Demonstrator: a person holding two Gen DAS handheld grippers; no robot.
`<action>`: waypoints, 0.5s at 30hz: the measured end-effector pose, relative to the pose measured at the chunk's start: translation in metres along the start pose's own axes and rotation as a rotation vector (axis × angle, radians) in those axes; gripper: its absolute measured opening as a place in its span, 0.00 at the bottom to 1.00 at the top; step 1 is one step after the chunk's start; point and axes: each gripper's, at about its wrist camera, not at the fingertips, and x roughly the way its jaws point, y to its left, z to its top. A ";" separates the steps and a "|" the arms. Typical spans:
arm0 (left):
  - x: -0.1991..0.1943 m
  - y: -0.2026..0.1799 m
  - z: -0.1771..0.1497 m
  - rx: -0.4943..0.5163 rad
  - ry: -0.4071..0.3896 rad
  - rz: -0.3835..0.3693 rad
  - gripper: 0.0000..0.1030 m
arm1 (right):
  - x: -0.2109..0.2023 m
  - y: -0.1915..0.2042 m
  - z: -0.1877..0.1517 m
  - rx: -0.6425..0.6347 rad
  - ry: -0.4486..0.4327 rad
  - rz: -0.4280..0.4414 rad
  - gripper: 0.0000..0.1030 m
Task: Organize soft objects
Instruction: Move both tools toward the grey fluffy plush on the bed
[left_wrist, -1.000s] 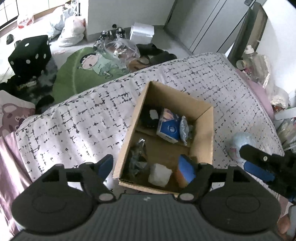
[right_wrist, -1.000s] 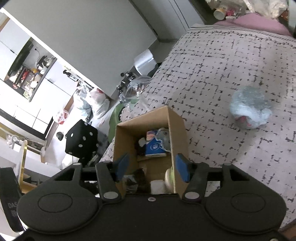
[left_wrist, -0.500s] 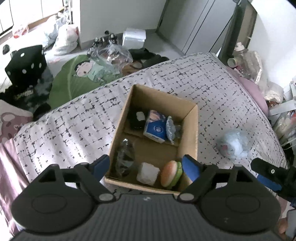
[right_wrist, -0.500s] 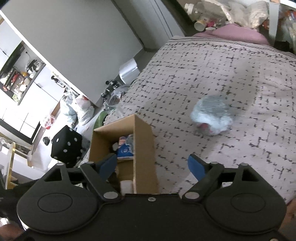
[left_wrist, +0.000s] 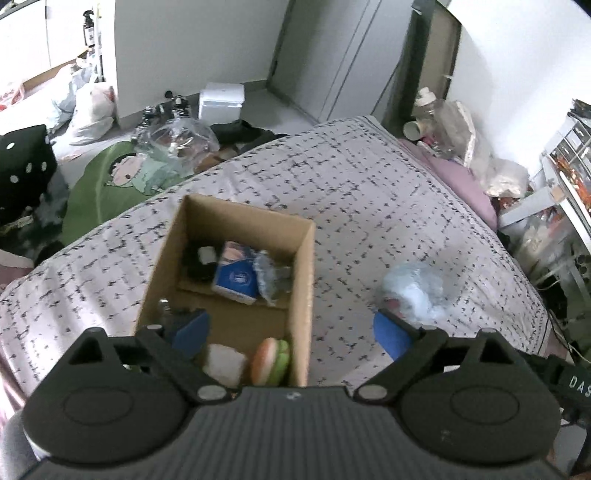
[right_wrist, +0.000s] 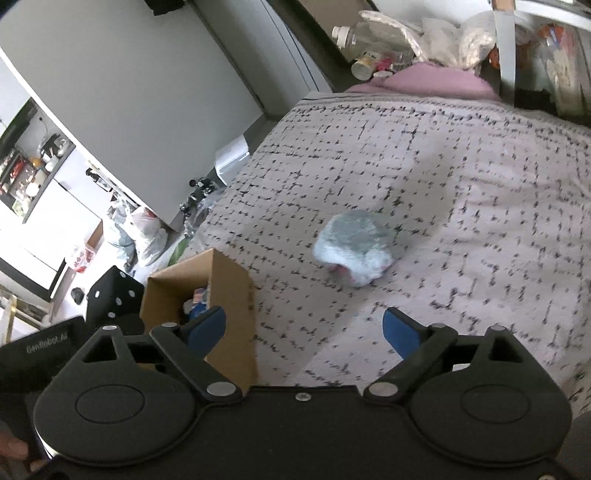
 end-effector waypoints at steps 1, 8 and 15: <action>0.002 -0.005 0.000 0.006 -0.003 -0.002 0.92 | -0.001 -0.002 0.001 -0.010 -0.002 -0.006 0.89; 0.019 -0.034 -0.004 0.044 0.008 -0.005 0.92 | 0.009 -0.012 0.015 -0.070 0.018 -0.063 0.87; 0.035 -0.055 -0.006 0.081 0.008 -0.002 0.91 | 0.031 -0.022 0.017 -0.117 0.031 -0.060 0.81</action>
